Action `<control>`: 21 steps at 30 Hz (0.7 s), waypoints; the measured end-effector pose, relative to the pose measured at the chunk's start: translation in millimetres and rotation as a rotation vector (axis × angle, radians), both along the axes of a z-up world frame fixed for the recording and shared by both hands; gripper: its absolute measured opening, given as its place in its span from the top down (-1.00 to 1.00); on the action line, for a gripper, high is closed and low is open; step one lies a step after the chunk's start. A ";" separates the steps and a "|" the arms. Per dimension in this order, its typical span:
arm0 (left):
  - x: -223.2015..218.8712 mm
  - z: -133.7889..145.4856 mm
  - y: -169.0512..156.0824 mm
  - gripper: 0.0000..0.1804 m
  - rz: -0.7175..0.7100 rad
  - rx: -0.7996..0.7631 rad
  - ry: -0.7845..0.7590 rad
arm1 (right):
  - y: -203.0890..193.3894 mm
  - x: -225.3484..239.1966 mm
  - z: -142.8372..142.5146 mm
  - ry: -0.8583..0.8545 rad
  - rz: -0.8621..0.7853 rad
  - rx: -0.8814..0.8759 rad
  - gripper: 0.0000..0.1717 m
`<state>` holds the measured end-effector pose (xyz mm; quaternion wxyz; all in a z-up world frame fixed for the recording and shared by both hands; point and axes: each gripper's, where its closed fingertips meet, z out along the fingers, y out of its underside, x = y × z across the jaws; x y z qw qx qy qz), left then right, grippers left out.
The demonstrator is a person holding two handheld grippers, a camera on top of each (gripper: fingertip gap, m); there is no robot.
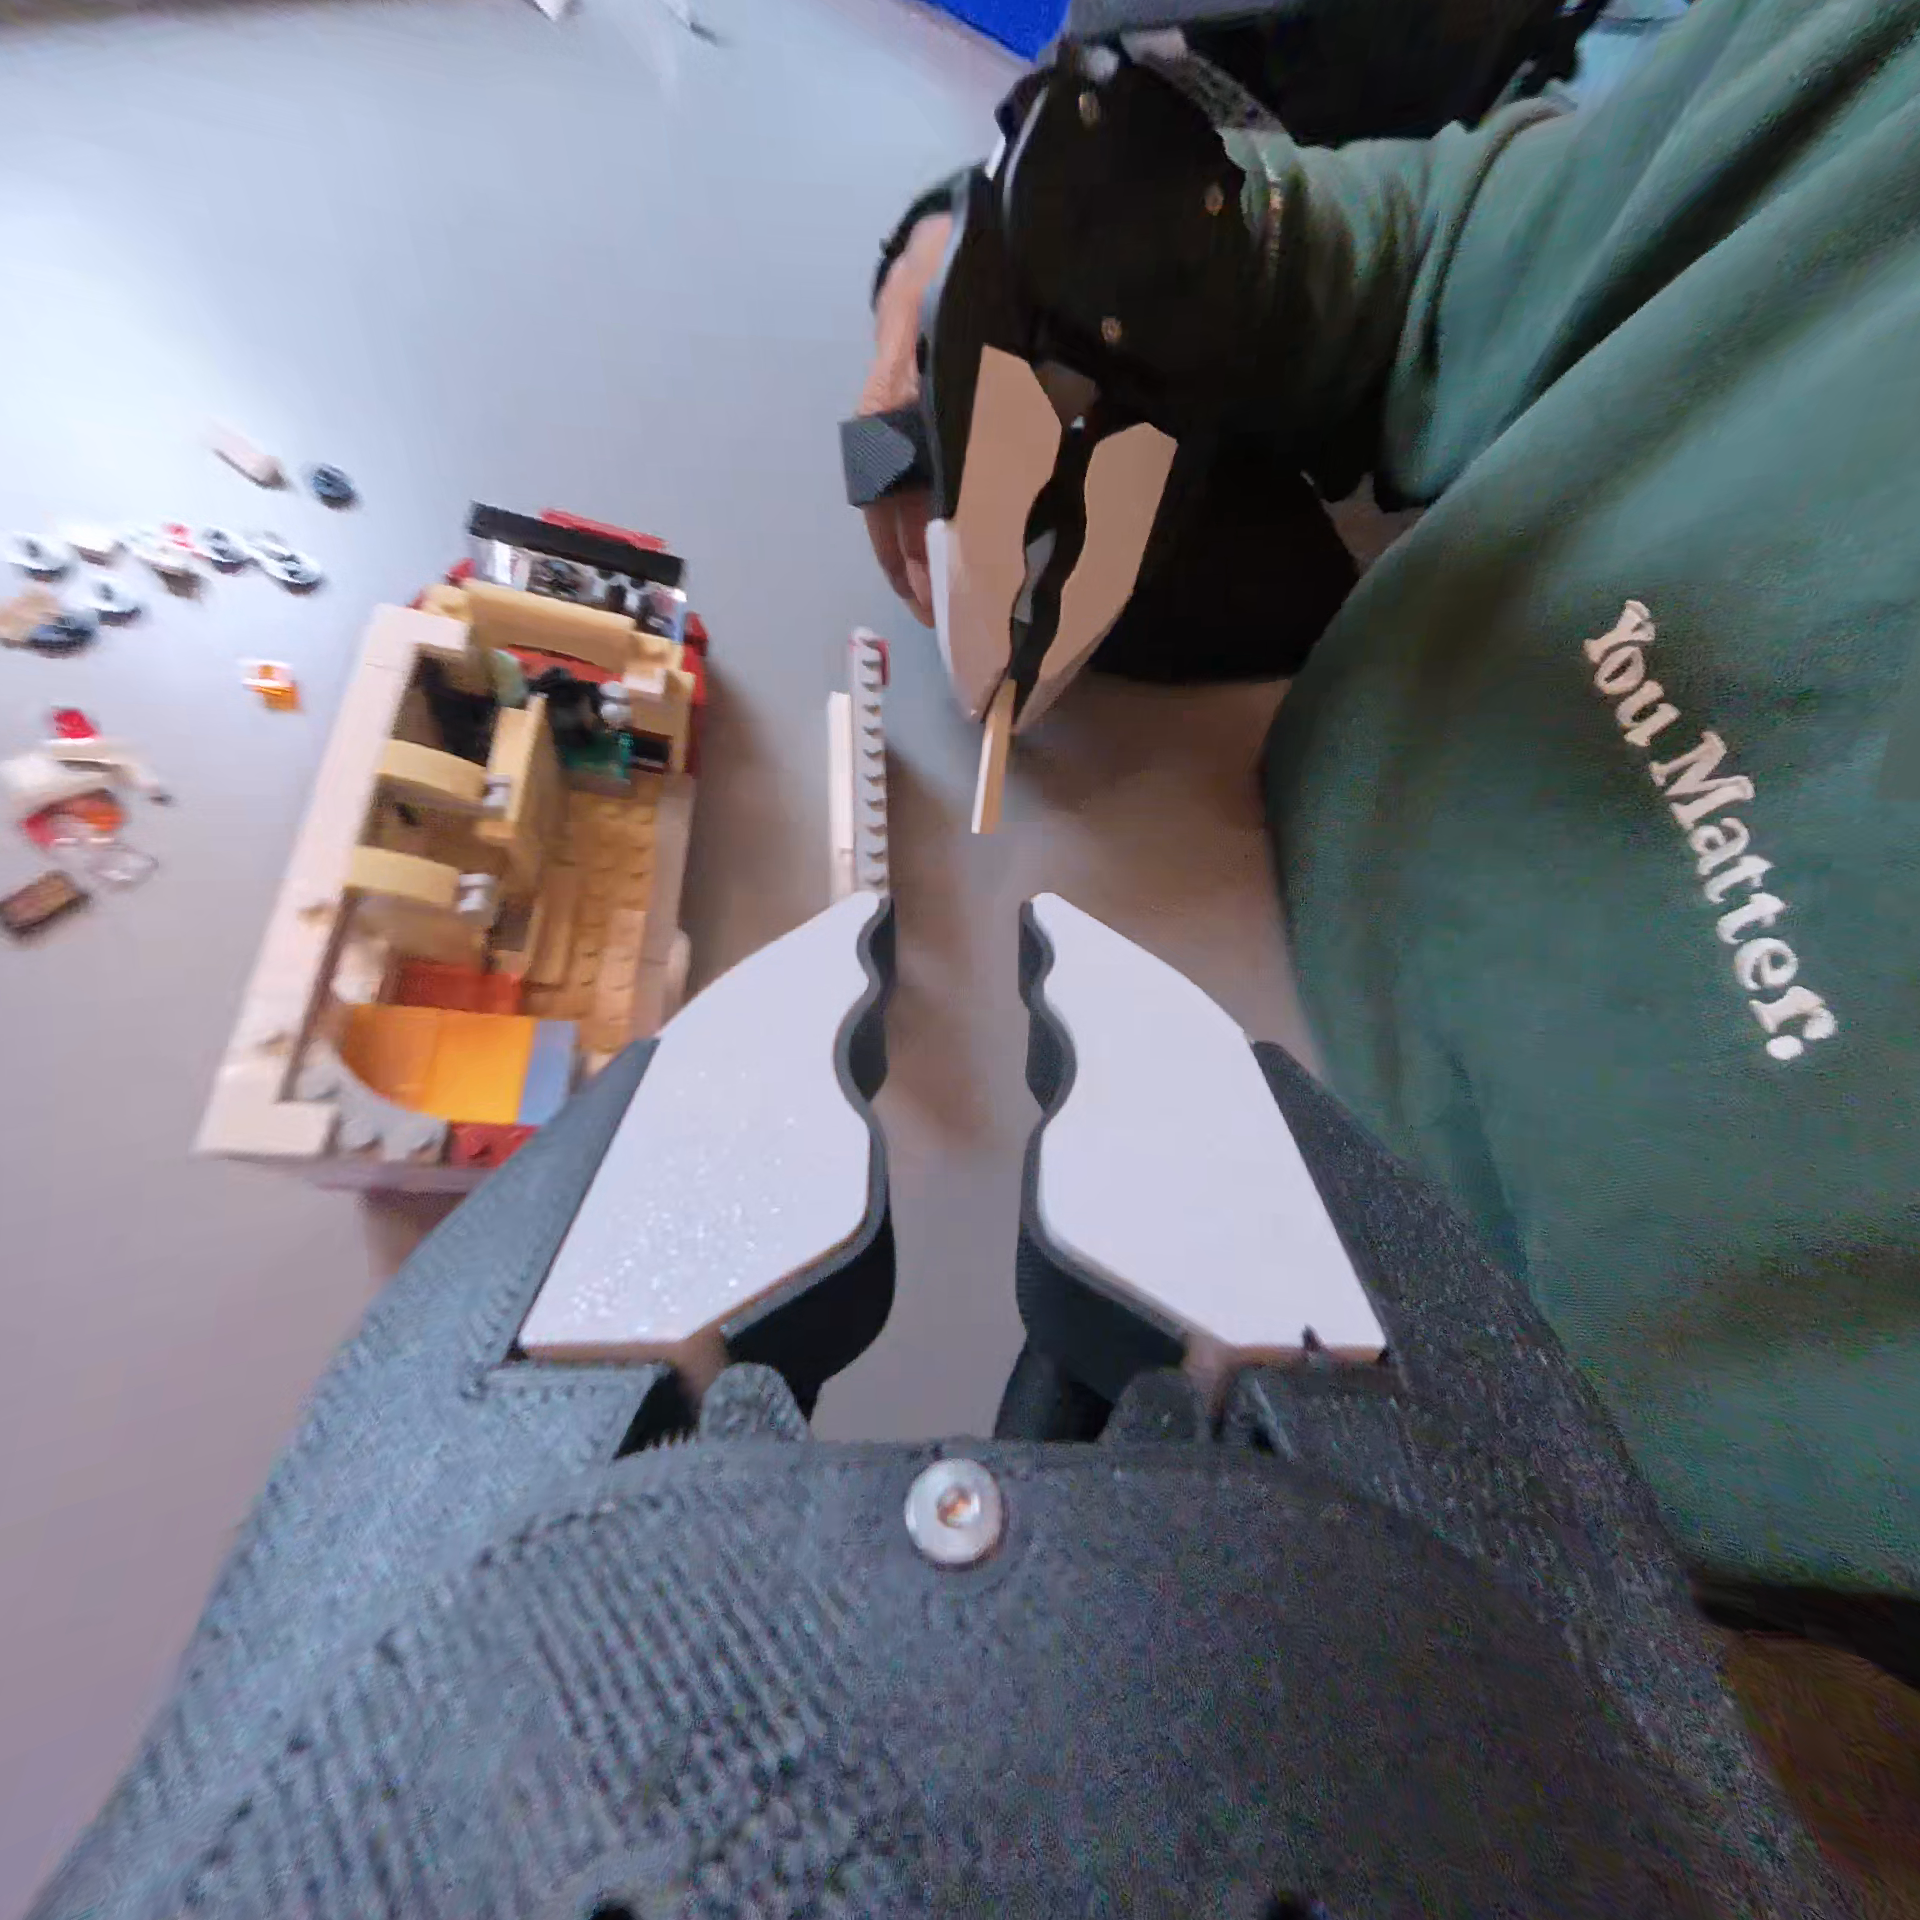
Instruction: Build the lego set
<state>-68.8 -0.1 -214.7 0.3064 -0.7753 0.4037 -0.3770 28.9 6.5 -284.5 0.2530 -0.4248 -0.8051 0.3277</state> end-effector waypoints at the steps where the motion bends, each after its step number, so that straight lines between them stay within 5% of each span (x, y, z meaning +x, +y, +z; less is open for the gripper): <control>1: -11.7 7.9 3.9 0.76 0.056 0.078 0.015 | 3.9 3.7 -4.8 -0.030 -0.016 0.006 0.91; 9: -129.8 72.4 17.9 0.76 0.598 0.506 -0.008 | 28.9 16.2 -29.9 -0.197 -0.095 0.054 0.91; 13: -221.3 96.5 1.4 0.80 0.919 0.628 0.080 | 33.2 23.1 -28.9 -0.218 -0.117 0.038 0.75; 17: -298.7 102.3 -19.4 0.83 1.137 0.562 0.117 | 31.4 25.2 -3.7 -0.099 -0.113 -0.085 0.67; 21: -354.2 54.8 -21.6 0.79 1.192 0.306 0.314 | 51.0 21.4 39.2 0.126 -0.191 -0.174 0.67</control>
